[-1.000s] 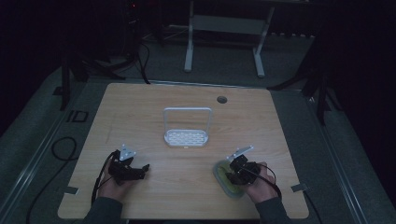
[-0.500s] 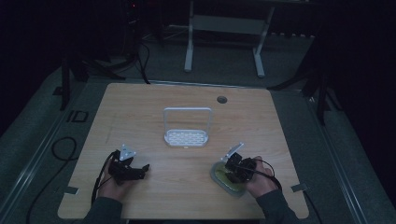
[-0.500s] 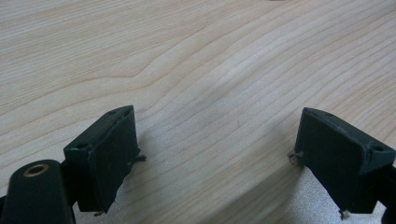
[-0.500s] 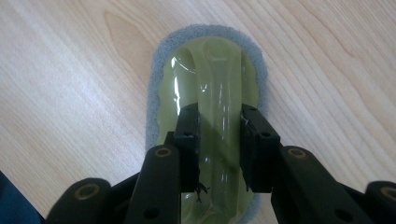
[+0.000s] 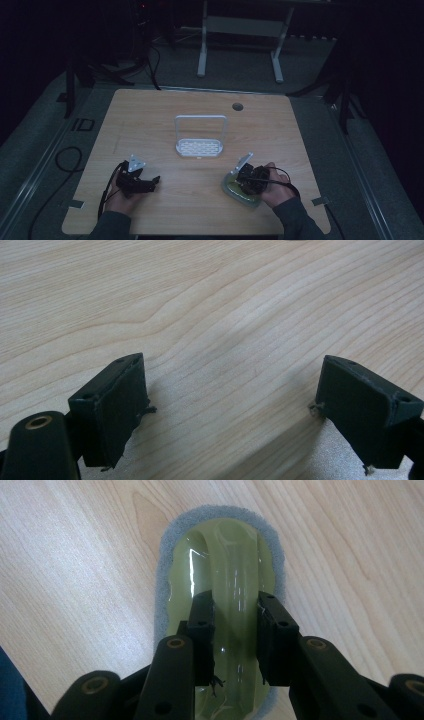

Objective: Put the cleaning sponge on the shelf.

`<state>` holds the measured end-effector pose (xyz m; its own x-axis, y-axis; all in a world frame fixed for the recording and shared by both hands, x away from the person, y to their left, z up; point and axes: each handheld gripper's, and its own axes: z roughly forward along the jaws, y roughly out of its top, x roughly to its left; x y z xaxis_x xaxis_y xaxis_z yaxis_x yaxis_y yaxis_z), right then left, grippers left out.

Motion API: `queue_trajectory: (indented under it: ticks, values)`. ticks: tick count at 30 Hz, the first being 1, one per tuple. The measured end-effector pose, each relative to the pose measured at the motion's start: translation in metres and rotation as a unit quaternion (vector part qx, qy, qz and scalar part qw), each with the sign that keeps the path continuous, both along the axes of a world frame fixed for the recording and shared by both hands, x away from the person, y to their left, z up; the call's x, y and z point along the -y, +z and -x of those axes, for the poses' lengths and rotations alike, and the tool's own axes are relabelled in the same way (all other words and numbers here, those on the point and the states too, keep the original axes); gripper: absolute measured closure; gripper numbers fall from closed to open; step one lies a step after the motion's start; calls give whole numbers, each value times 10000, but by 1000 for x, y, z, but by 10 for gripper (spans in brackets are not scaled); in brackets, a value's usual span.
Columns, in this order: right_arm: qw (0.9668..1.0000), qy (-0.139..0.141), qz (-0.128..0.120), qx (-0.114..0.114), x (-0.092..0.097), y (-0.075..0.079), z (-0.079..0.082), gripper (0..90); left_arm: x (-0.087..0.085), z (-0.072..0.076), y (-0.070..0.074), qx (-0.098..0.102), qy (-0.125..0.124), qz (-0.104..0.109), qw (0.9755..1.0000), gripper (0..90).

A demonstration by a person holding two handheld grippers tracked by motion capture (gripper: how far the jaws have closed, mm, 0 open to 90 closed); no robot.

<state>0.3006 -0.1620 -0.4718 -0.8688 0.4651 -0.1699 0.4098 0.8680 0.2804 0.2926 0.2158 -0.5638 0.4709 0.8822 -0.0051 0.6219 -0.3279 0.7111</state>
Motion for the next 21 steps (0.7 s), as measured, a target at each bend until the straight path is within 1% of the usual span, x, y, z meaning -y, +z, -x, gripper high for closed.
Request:
queue_trajectory:
  ticks: [4,6,15,21]
  values:
    - [9998,172,19,103,-3,1,0,714,0,0,0,0,0,0,10000,132]
    - [9996,247,24,120,-5,2,-1,714,0,0,0,0,0,0,10000,132]
    - [9990,412,29,187,-13,4,-4,715,0,0,0,-3,4,4,10000,132]
    - [9981,534,36,297,-19,8,-7,715,0,0,0,-11,5,5,10000,132]
